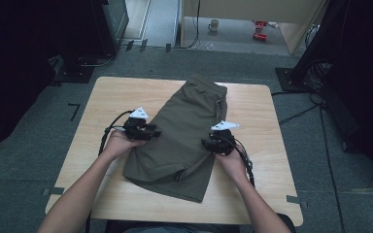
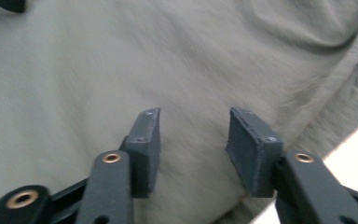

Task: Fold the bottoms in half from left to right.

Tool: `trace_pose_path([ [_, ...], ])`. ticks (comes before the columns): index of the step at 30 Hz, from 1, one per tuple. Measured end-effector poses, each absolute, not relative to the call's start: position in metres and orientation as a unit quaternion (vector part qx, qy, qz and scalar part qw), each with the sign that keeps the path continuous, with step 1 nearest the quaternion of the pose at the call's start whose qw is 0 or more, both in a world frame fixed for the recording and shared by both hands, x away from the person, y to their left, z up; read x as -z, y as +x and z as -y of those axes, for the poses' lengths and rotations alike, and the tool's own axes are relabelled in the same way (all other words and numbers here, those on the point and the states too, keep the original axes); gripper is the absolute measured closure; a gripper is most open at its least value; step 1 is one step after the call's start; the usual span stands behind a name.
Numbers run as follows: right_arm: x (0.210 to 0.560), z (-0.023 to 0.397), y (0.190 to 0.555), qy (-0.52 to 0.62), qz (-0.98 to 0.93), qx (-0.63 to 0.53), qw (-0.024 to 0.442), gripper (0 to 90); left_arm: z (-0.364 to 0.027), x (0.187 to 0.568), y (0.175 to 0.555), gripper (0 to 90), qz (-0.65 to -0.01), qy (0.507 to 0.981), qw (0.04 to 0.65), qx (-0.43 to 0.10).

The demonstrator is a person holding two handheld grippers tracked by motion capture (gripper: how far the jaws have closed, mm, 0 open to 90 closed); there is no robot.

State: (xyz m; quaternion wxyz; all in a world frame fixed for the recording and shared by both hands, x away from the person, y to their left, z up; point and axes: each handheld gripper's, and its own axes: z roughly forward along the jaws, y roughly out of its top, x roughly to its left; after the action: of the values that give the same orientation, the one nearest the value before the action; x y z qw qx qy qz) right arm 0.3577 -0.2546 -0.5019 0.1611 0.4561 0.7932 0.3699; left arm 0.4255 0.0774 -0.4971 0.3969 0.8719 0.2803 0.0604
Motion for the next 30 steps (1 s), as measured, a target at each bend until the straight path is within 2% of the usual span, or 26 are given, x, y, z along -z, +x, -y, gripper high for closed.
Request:
trace_pose_path([
  [6,0.510,0.262,0.354,0.459,-0.800,-0.345,0.174,46.6,-0.077,0.506,0.423,51.0,-0.289,0.874,0.388,-0.055],
  [11,0.515,0.263,0.351,0.448,-0.801,-0.345,0.198,47.4,-0.073,0.508,0.416,51.1,-0.281,0.881,0.375,-0.068],
  [30,0.519,0.256,0.372,0.443,-0.794,-0.367,0.199,45.9,-0.082,0.507,0.385,53.4,-0.315,0.868,0.382,-0.044],
])
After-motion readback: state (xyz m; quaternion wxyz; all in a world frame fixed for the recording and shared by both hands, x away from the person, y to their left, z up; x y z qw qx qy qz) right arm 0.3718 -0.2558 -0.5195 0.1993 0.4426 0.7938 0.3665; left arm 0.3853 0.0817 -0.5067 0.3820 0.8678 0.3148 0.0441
